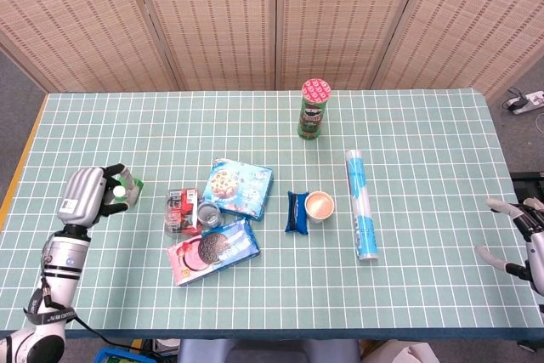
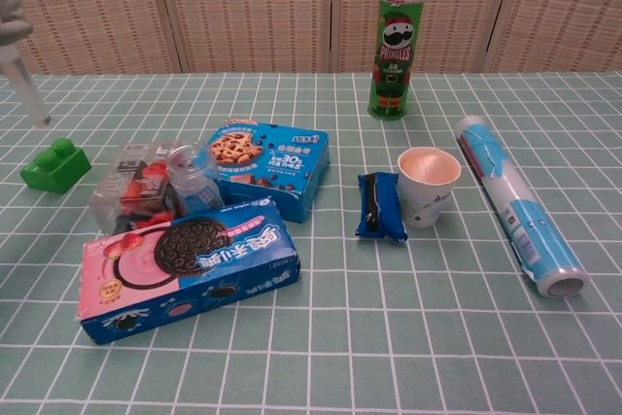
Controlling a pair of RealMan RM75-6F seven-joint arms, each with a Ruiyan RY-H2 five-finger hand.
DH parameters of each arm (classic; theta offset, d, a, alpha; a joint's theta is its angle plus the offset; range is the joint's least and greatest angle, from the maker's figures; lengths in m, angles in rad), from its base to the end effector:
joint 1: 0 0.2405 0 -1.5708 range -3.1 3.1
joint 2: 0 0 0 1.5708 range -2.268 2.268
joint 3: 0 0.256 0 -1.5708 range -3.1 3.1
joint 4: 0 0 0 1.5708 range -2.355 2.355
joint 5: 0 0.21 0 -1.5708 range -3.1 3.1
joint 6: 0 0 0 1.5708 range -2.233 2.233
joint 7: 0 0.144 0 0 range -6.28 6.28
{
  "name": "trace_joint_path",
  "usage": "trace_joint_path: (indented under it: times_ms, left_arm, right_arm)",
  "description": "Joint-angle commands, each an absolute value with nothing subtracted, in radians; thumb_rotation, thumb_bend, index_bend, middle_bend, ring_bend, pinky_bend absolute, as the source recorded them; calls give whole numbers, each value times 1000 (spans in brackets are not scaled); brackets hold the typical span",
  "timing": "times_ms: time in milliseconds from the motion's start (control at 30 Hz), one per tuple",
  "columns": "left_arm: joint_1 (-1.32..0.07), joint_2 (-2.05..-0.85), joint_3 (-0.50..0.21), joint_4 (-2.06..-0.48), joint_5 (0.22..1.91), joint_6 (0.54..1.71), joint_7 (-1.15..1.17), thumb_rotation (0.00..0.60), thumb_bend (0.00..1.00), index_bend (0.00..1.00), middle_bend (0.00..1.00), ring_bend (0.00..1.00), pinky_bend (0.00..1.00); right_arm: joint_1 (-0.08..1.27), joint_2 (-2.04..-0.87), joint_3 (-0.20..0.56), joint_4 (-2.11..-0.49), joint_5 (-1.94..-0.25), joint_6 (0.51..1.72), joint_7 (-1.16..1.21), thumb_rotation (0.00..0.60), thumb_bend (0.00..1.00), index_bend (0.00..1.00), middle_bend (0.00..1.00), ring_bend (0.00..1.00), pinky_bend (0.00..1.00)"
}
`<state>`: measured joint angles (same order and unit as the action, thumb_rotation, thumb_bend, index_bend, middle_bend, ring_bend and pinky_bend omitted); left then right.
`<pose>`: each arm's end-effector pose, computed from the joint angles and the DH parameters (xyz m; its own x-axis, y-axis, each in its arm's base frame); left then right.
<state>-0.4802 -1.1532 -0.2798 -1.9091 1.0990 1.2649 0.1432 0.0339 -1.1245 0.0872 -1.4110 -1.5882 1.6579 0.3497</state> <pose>-0.1773 0.3058 0.1368 0.1128 0.0229 0.9934 0.9866 -0.1211 -0.1092 -0.3300 -0.1712 0.1992 0.2404 0.1690 0.9559 -0.9613 -0.0950 0.2586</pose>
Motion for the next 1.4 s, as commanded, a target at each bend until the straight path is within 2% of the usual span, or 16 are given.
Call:
trace_joint_path:
  times_ms: [33,200,600,867,967,1067,1267,1400]
  left_arm:
    - [-470,-1112,-301,-1970,1054,1209,3,600,424,847,1000,1000,1000]
    - [-470,-1071,-306,-1995,1064,1166,-53,600,424,846,1000,1000,1000]
    - [-490,-1186,-260,-1925,1090,1305,240,600,424,844,1000,1000,1000]
    - [-475,-1105,-313,-2037,1002,1183,10,600,423,842,1000,1000,1000]
    - [-470,-1087,-317,-2049,1009,1175,-20,600,424,842,1000,1000,1000]
    - [-471,-1102,-305,-2021,1037,1215,35,600,424,842,1000,1000,1000]
    - [-482,-1195,-248,-1929,1135,1367,324,600,424,843,1000,1000,1000]
    - [-477,-1202,-262,-1975,1090,1350,279,600,424,843,1000,1000,1000]
  right_arm:
    - [34,-1125,87,-1412,-1590,1659,349,600,52,276,363,294,349]
    - [30,-1124,86,-1415,-1593,1667,347,600,52,276,362,294,349]
    - [23,-1122,87,-1409,-1594,1682,364,600,52,275,363,294,349]
    - [18,-1122,85,-1408,-1603,1695,365,600,52,276,362,294,349]
    - [17,-1122,85,-1408,-1604,1696,365,600,52,276,362,294,349]
    - [17,-1123,83,-1408,-1606,1695,363,600,52,276,363,294,349]
    - [9,-1120,82,-1413,-1611,1712,364,600,52,276,363,294,349]
    - [4,-1118,81,-1411,-1612,1719,373,600,53,276,363,294,349]
